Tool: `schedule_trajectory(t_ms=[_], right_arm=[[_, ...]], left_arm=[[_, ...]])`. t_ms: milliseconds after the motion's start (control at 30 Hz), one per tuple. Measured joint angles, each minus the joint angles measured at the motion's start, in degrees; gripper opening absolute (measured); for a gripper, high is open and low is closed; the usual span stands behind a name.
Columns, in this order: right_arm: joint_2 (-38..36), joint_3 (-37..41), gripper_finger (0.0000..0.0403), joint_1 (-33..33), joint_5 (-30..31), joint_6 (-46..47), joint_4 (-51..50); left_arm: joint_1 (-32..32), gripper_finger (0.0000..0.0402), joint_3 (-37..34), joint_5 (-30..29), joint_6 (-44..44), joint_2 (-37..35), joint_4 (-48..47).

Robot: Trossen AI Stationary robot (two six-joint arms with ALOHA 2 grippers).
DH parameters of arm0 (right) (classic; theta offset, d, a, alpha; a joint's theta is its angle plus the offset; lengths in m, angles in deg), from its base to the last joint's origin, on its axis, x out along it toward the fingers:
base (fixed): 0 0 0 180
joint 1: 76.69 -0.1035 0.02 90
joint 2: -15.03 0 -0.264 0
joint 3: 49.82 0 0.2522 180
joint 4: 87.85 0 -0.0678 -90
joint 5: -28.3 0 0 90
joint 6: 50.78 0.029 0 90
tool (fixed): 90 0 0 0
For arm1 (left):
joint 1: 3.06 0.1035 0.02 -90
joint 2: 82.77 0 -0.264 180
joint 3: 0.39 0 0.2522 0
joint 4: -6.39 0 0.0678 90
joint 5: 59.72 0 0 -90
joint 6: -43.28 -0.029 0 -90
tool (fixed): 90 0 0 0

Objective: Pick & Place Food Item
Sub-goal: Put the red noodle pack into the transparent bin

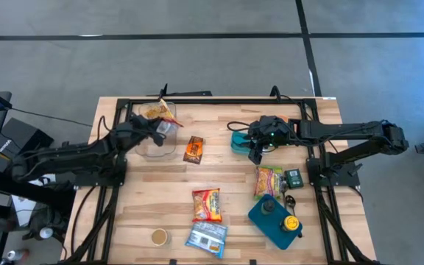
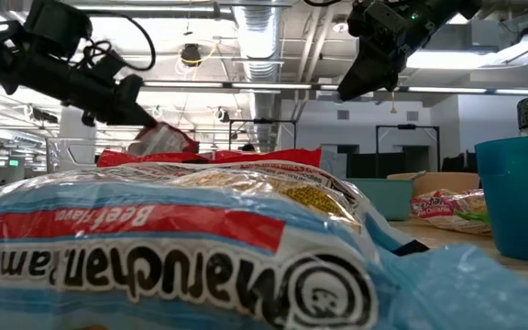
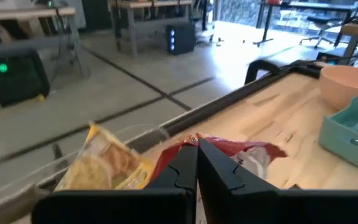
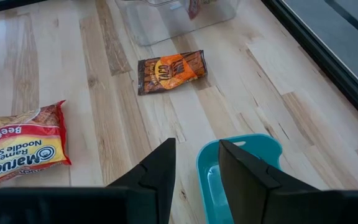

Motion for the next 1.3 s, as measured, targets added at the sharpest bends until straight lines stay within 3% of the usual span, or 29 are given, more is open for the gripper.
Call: schedule_trajectory(t_ms=[333, 867, 1300], right_arm=[[0.00, 0.00, 0.0115, -0.01, 0.00, 0.00, 0.00], [0.00, 0.00, 0.0115, 0.00, 0.00, 0.02, 0.02], [0.00, 0.00, 0.0115, -0.01, -0.01, 0.02, 0.03]], left_arm=[[6.72, 0.0000, 0.00, 0.60, 1.11, 0.02, -2.65], [9.06, 0.0002, 0.00, 0.56, 5.69, 0.02, -5.34], [9.73, 0.0053, 0.00, 0.01, 5.63, 0.02, -5.36]])
